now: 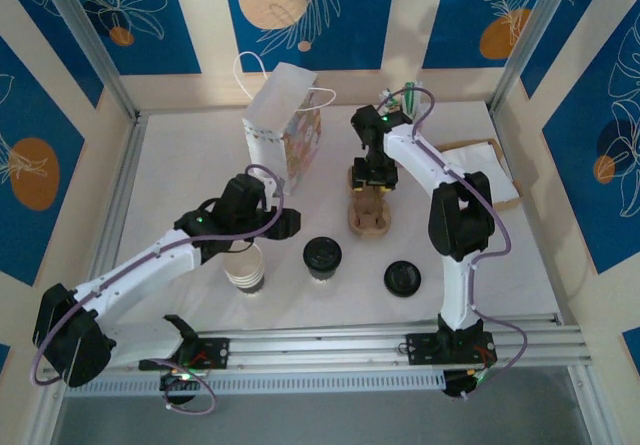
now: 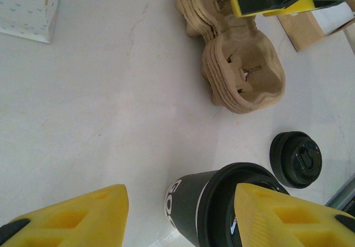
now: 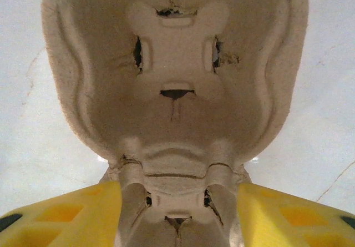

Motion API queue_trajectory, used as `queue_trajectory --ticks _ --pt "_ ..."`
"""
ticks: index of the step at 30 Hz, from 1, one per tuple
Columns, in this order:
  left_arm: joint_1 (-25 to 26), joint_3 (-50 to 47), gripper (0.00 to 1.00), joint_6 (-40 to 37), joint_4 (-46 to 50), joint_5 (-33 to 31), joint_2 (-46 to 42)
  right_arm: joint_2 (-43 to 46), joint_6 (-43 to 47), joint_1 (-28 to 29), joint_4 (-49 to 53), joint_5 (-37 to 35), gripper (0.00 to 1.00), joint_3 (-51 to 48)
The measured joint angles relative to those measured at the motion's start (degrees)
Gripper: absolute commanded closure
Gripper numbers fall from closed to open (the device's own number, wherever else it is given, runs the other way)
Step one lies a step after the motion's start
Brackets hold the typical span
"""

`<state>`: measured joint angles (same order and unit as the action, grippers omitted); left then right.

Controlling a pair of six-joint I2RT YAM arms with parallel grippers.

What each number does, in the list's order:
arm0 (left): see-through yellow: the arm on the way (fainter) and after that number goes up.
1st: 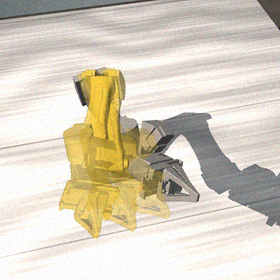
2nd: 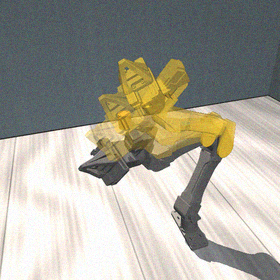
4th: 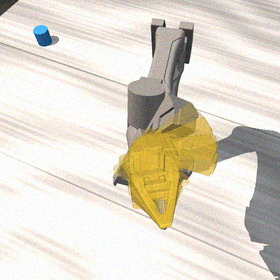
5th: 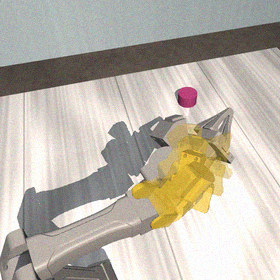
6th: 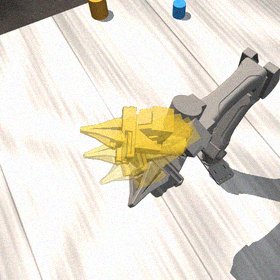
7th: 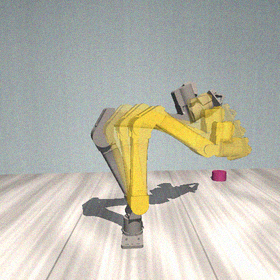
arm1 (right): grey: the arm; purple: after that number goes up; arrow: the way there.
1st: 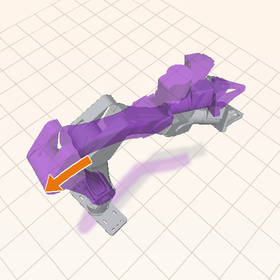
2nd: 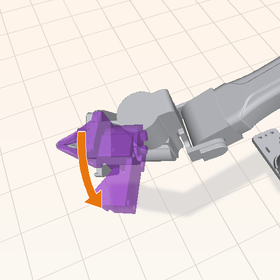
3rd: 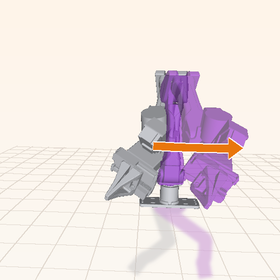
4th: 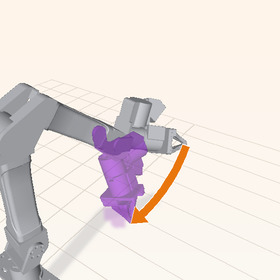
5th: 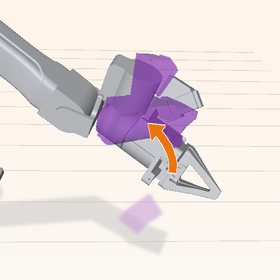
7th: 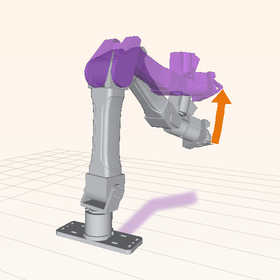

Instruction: Pack the takeout coffee

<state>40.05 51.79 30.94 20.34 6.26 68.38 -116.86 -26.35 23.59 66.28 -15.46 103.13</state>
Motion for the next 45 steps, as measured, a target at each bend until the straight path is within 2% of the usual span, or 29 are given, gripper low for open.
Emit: queue_trajectory --ticks 13,27,45 --pt "0.00 0.00 0.46 -0.02 -1.11 0.76 1.27 -2.78 -0.07 1.16 0.90 -0.37 0.48 0.04" --pt "0.20 0.00 0.46 -0.02 -1.40 1.18 2.71 -3.72 -0.02 1.16 1.92 -2.10 0.48 1.03" --pt "0.22 0.00 0.47 -0.02 -1.51 1.38 2.75 -4.11 0.00 1.14 1.92 -2.14 0.55 1.03"
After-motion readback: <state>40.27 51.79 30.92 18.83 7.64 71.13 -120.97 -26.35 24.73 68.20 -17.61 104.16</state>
